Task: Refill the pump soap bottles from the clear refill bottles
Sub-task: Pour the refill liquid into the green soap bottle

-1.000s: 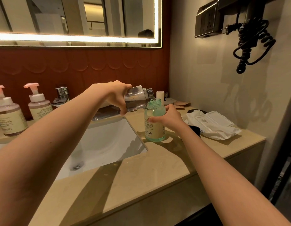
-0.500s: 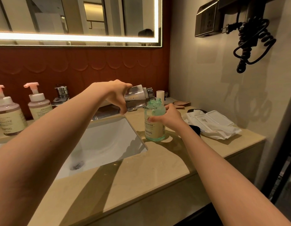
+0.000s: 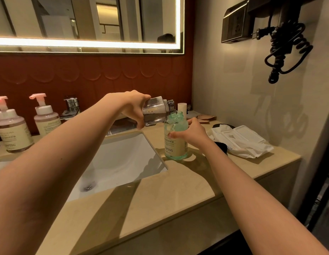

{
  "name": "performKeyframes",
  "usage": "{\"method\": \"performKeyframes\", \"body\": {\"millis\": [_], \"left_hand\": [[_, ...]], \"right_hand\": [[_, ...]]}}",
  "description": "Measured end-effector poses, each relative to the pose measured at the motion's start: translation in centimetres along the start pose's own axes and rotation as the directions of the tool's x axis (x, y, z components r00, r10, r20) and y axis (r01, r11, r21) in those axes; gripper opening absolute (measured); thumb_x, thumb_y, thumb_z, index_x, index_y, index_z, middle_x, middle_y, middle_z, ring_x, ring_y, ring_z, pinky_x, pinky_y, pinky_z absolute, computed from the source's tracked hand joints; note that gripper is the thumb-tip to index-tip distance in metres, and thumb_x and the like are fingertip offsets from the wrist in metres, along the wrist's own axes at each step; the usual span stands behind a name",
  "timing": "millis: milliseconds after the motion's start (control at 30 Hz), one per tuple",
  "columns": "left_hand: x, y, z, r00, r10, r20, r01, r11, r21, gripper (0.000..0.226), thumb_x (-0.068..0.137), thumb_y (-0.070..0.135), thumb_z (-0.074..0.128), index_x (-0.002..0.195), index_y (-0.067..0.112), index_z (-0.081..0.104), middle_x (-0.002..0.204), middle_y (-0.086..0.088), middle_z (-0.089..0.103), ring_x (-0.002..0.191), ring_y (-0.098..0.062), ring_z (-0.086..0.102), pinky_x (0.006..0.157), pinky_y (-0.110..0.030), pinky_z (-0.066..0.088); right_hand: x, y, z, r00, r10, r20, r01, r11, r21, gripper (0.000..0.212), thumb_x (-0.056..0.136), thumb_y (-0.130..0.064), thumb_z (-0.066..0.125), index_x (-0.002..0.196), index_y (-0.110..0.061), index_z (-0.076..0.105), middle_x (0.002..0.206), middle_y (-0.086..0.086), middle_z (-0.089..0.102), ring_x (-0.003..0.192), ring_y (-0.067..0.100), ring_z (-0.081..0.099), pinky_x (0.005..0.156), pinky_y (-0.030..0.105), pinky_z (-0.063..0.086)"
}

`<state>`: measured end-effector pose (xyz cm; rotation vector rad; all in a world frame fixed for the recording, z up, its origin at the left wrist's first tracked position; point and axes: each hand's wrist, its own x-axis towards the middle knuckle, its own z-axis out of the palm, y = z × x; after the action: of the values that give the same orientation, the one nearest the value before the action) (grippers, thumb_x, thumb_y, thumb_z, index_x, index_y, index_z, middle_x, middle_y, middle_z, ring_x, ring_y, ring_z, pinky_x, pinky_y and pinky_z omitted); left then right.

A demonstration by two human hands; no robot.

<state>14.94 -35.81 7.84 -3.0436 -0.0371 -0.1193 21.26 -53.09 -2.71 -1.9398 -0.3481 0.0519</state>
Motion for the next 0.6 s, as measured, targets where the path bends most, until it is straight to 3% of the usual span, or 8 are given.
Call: {"method": "performKeyframes", "body": {"millis": [100,600], "left_hand": [[0.04,-0.1,0.05,1.0,0.006,0.007,-0.006,1.0,-0.005,0.075,0.057,0.029,0.084,0.12,0.017,0.045,0.1,0.001,0.053,0.089,-0.021,0.052,0.07,-0.03,0.044],[-0.08,0.08,-0.18,1.0,0.005,0.008,-0.005,1.0,0.012,0.078,0.058,0.03,0.084,0.123,0.017,0.044,0.1,0.003,0.05,0.09,-0.019,0.049,0.069,-0.028,0.039]], "right_hand": [[0.04,-0.02,0.06,1.0,0.0,-0.003,0.0,1.0,-0.002,0.069,0.068,-0.024,0.082,0.121,-0.014,0.039,0.128,0.006,0.053,0.119,0.025,0.051,0.095,0.042,0.047],[0.08,-0.03,0.07,1.0,0.005,-0.007,-0.005,1.0,-0.008,0.07,0.068,-0.025,0.082,0.123,-0.013,0.039,0.13,0.006,0.052,0.12,0.026,0.05,0.095,0.042,0.045]]}}
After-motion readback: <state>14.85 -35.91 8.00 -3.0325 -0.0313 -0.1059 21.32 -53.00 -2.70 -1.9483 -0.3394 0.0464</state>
